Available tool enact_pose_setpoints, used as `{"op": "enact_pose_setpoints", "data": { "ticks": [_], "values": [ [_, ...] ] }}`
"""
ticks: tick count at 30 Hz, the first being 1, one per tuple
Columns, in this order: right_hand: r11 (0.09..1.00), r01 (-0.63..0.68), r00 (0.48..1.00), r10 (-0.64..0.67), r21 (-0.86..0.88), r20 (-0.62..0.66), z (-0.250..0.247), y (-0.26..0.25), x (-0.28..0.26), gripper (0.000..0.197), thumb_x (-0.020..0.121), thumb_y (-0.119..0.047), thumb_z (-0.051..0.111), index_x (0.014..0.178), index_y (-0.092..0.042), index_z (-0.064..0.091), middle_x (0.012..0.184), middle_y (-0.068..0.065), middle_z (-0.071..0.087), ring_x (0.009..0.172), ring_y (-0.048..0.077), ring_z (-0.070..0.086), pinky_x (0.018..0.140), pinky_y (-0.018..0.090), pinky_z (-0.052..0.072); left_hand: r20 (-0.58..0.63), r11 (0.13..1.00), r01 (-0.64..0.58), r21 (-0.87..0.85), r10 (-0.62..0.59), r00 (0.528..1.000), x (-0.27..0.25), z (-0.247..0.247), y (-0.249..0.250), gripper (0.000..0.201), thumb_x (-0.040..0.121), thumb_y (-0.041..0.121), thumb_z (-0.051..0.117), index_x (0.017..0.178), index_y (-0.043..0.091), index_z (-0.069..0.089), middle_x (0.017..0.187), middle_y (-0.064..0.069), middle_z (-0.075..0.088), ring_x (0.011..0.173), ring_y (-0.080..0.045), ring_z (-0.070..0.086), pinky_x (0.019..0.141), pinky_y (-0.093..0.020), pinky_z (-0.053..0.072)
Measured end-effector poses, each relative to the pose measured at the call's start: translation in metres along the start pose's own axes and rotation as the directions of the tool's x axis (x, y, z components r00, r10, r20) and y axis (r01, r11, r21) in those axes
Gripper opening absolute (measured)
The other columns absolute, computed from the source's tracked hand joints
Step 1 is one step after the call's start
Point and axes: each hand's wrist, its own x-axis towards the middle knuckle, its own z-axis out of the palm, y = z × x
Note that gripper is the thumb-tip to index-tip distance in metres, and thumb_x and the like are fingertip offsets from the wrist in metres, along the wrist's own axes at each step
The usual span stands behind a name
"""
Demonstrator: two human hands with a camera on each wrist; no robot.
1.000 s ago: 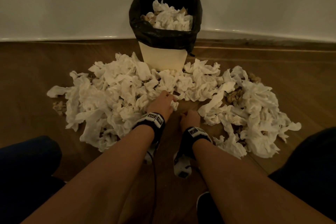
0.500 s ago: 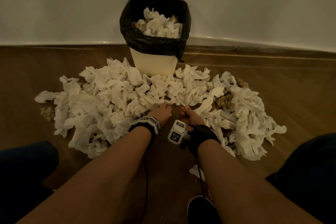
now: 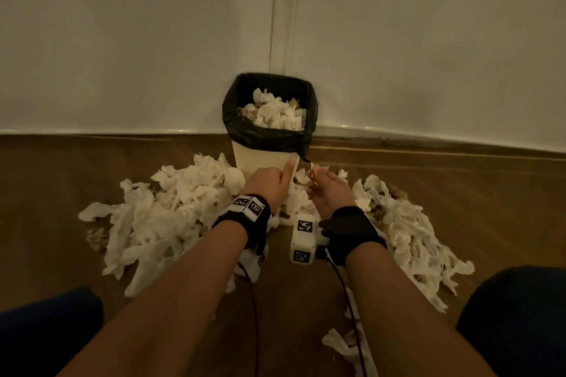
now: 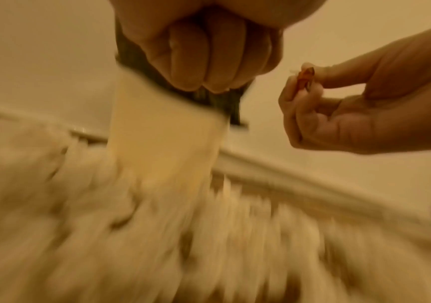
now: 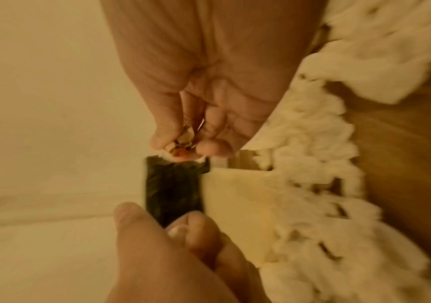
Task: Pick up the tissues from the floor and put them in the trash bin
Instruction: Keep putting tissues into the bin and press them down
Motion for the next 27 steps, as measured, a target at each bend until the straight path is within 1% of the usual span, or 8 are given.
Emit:
{"op": "enact_pose_setpoints", "data": {
  "ticks": [4, 6, 8, 13, 18, 21, 23, 27],
  "values": [
    [0.984, 0.171, 0.985, -0.168, -0.053, 0.048, 0.044, -0.052, 0.011, 0.018, 0.092, -0.008, 0.055, 0.078, -0.010, 0.065, 0.066, 0.003, 0.059, 0.055, 0.011, 0.048, 0.054, 0.023, 0.042, -0.251, 0.976, -0.084, -0.203, 0.031, 0.968, 0.025, -0.053, 0.021, 0.052, 0.098, 0.048, 0.020, 0.085, 0.017, 0.060, 0.086, -0.008, 0.062, 0.084, -0.027, 0.058, 0.069, -0.030, 0.039],
    [0.952, 0.253, 0.967, -0.251, -0.170, 0.034, 0.063, -0.077, 0.020, 0.017, 0.089, -0.010, 0.060, 0.074, -0.014, 0.067, 0.062, 0.001, 0.061, 0.054, 0.011, 0.052, 0.060, 0.028, 0.047, -0.258, 0.930, -0.115, -0.350, 0.023, 0.966, 0.042, -0.079, 0.031, 0.035, 0.100, 0.035, 0.026, 0.112, 0.017, 0.052, 0.114, -0.013, 0.057, 0.105, -0.029, 0.052, 0.090, -0.036, 0.039],
    [0.887, 0.327, 0.940, -0.341, -0.327, 0.015, 0.078, -0.096, 0.031, 0.018, 0.086, -0.011, 0.064, 0.069, -0.016, 0.067, 0.063, 0.003, 0.062, 0.058, 0.015, 0.055, 0.070, 0.033, 0.051, -0.252, 0.922, -0.070, -0.381, -0.031, 0.967, 0.061, -0.099, 0.034, 0.029, 0.099, 0.021, 0.031, 0.122, 0.011, 0.045, 0.127, -0.017, 0.045, 0.116, -0.032, 0.044, 0.101, -0.039, 0.033],
    [0.670, 0.334, 0.908, -0.417, -0.663, 0.036, 0.089, -0.114, 0.054, 0.008, 0.084, -0.011, 0.067, 0.077, -0.007, 0.070, 0.070, 0.006, 0.068, 0.063, 0.019, 0.064, 0.081, 0.034, 0.057, -0.251, 0.952, -0.041, -0.303, -0.038, 0.967, 0.093, -0.119, 0.025, 0.031, 0.094, 0.002, 0.040, 0.122, 0.008, 0.051, 0.120, -0.012, 0.031, 0.101, -0.026, 0.043, 0.090, -0.023, 0.039],
    [0.447, 0.310, 0.922, -0.356, -0.839, 0.151, 0.093, -0.104, 0.060, 0.018, 0.088, -0.012, 0.059, 0.101, -0.009, 0.072, 0.105, 0.011, 0.070, 0.100, 0.027, 0.064, 0.096, 0.037, 0.050, -0.207, 0.985, -0.067, -0.159, 0.033, 0.978, 0.108, -0.113, 0.015, 0.036, 0.089, 0.014, 0.055, 0.125, 0.019, 0.054, 0.126, -0.017, 0.042, 0.108, -0.031, 0.049, 0.088, -0.022, 0.036],
    [0.330, 0.301, 0.930, -0.309, -0.895, 0.199, 0.094, -0.099, 0.061, 0.029, 0.093, -0.018, 0.053, 0.119, -0.012, 0.064, 0.120, 0.009, 0.065, 0.111, 0.025, 0.059, 0.101, 0.034, 0.045, -0.163, 0.983, -0.026, -0.183, -0.004, 0.987, 0.112, -0.109, 0.015, 0.059, 0.087, 0.027, 0.062, 0.139, 0.020, 0.037, 0.134, -0.018, 0.039, 0.117, -0.031, 0.047, 0.101, -0.031, 0.038],
    [0.305, 0.318, 0.914, -0.351, -0.898, 0.204, 0.091, -0.103, 0.062, 0.029, 0.095, -0.019, 0.050, 0.118, -0.013, 0.065, 0.120, 0.008, 0.064, 0.111, 0.024, 0.058, 0.099, 0.029, 0.044, -0.155, 0.986, -0.009, -0.167, -0.017, 0.988, 0.113, -0.106, 0.014, 0.064, 0.089, 0.035, 0.059, 0.143, 0.017, 0.031, 0.138, -0.019, 0.037, 0.121, -0.031, 0.047, 0.105, -0.037, 0.039],
    [0.336, 0.294, 0.898, -0.418, -0.895, 0.138, 0.079, -0.110, 0.067, 0.018, 0.090, -0.022, 0.059, 0.092, -0.012, 0.073, 0.097, 0.006, 0.071, 0.093, 0.021, 0.063, 0.078, 0.024, 0.045, -0.290, 0.984, -0.110, -0.140, 0.065, 0.955, 0.107, -0.107, 0.008, 0.045, 0.096, 0.032, 0.047, 0.137, 0.016, 0.042, 0.134, -0.015, 0.041, 0.116, -0.025, 0.051, 0.100, -0.028, 0.038]
  ]
}}
